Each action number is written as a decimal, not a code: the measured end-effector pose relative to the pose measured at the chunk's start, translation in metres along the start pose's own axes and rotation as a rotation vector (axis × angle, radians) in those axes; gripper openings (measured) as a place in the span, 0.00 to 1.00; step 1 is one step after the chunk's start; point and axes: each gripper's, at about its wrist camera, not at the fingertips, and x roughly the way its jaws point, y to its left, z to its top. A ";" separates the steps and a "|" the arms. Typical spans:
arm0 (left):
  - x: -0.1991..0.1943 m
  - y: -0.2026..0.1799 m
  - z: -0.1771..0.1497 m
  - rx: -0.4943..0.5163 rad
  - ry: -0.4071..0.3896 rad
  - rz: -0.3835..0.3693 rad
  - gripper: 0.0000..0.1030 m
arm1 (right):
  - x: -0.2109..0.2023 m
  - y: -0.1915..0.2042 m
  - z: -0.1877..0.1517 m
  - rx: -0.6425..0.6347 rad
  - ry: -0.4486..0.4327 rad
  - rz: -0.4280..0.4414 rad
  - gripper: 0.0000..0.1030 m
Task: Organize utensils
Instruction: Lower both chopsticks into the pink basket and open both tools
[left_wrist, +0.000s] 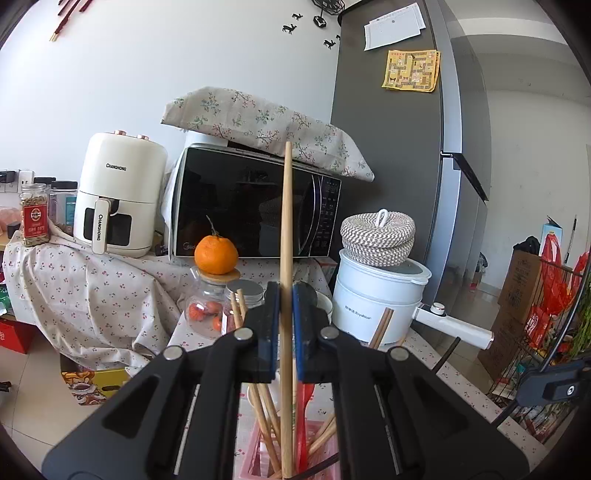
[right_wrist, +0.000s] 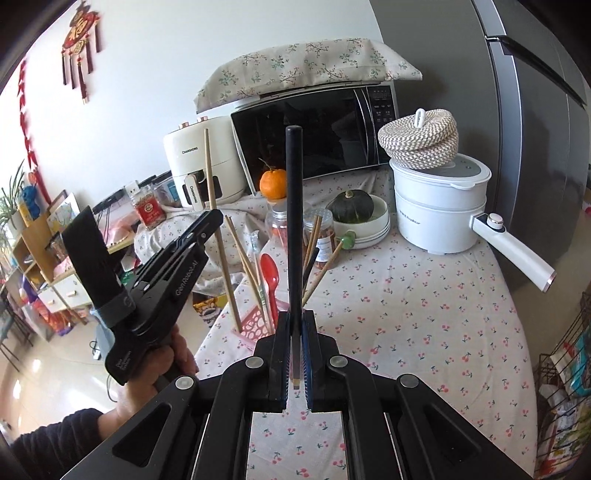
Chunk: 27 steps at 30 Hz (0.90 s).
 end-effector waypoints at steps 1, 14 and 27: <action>0.003 0.000 -0.003 0.000 0.021 0.001 0.08 | 0.001 0.001 0.000 0.001 -0.002 0.001 0.06; -0.026 0.034 -0.007 -0.058 0.242 -0.046 0.51 | 0.002 0.005 0.011 0.042 -0.063 0.027 0.06; -0.047 0.063 -0.038 0.006 0.504 -0.014 0.75 | 0.041 0.019 0.028 0.110 -0.095 0.068 0.06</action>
